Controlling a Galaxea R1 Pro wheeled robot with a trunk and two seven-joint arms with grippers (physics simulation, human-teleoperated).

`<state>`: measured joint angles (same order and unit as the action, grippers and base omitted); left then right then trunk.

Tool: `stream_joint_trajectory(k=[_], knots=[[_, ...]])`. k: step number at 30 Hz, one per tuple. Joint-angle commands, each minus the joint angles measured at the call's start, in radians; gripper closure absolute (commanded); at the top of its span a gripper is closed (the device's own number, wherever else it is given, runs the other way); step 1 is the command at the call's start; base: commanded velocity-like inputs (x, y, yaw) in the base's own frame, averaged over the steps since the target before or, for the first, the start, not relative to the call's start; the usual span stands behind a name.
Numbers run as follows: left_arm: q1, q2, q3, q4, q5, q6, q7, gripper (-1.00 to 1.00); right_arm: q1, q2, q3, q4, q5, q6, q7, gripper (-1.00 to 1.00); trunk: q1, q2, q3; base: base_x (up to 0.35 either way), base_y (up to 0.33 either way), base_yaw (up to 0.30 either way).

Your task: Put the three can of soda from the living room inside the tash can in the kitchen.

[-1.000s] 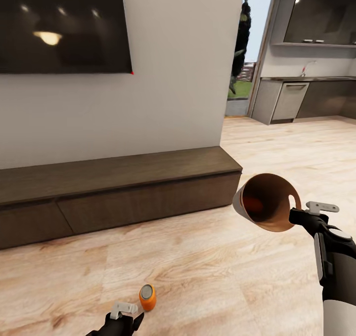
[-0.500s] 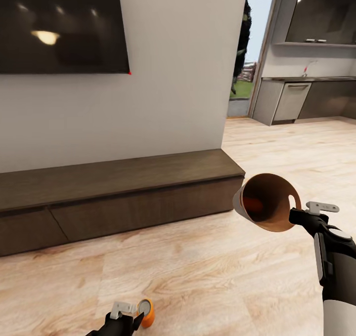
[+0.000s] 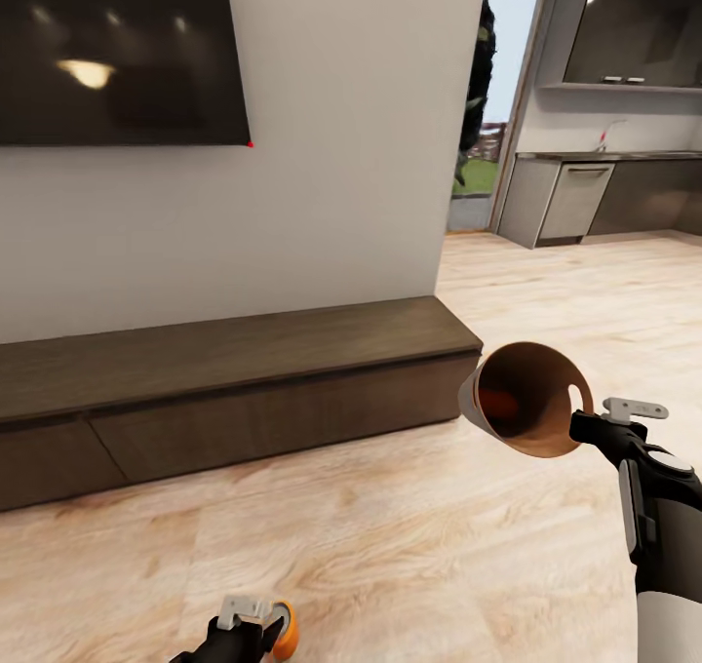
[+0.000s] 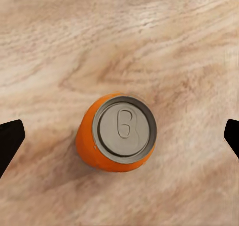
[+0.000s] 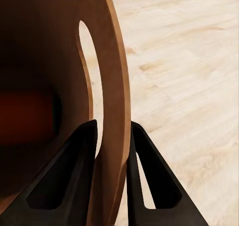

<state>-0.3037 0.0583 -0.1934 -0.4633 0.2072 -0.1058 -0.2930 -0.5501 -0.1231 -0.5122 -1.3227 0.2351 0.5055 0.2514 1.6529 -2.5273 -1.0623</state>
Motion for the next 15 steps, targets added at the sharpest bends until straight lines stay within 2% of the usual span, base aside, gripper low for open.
stream_joint_trajectory(k=[1,7,15], knots=[[0.000,0.000,0.000,0.000,0.001,0.000,0.000,-1.00,-0.001,0.000,0.000,-0.001,-0.009,0.001,0.006,1.00,0.000,0.000,0.000,0.225,-0.150,0.000],[0.000,0.000,0.000,0.000,0.001,-0.006,0.000,-1.00,-0.001,0.000,0.001,-0.001,-0.010,0.001,0.006,1.00,0.000,0.000,0.000,0.194,-0.134,0.000],[0.000,0.000,0.000,0.000,0.002,-0.009,0.000,-1.00,-0.001,0.000,0.001,-0.001,-0.010,0.001,0.006,1.00,0.000,0.000,0.000,0.039,-0.027,0.000]])
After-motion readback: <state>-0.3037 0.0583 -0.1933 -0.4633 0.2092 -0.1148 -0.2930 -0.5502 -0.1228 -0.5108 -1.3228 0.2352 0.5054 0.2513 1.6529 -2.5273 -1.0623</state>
